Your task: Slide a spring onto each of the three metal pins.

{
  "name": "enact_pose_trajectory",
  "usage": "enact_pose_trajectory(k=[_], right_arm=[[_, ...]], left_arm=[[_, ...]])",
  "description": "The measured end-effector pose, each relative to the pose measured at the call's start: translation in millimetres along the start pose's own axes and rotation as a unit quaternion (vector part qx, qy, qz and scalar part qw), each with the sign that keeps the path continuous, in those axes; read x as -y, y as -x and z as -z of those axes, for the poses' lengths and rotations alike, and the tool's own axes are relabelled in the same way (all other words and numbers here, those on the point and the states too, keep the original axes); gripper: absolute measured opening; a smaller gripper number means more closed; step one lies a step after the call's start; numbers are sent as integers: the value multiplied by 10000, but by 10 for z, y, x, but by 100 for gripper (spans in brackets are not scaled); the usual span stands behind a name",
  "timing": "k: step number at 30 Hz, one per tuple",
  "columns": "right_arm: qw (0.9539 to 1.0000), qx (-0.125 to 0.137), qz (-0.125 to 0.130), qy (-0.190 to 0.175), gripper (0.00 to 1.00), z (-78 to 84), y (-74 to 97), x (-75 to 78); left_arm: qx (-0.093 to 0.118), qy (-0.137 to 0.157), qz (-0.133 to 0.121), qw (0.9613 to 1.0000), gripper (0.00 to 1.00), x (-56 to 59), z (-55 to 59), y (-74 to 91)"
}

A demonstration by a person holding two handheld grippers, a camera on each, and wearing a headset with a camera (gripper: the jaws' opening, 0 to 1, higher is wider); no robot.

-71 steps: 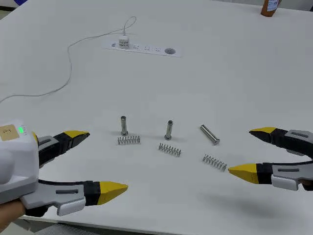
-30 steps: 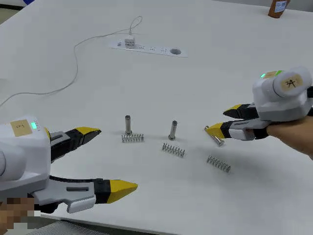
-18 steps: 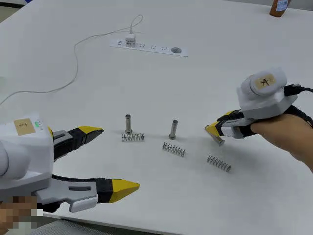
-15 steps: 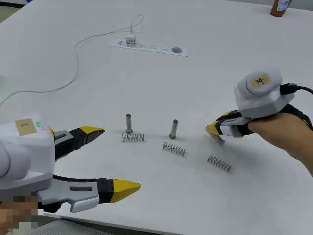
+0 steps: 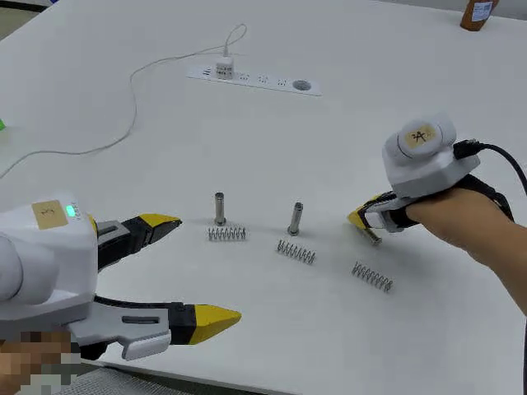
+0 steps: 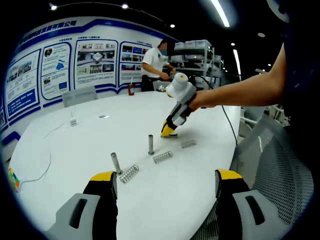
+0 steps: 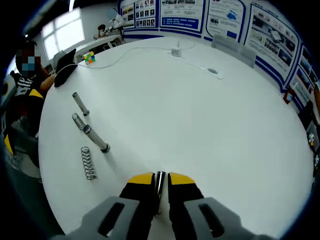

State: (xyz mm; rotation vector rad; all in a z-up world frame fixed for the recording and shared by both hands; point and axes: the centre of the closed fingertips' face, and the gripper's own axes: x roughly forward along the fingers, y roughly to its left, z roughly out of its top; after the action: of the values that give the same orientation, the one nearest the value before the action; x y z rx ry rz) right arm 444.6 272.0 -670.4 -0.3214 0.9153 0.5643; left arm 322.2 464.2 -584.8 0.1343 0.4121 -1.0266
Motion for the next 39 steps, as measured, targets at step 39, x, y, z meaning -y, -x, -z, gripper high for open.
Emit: enact_pose_trajectory(k=[39], right_arm=[[9998, -140, 106, 33, 9, 31, 119, -7]], left_arm=[[-38, 0, 74, 10000, 81, 45, 15, -36]])
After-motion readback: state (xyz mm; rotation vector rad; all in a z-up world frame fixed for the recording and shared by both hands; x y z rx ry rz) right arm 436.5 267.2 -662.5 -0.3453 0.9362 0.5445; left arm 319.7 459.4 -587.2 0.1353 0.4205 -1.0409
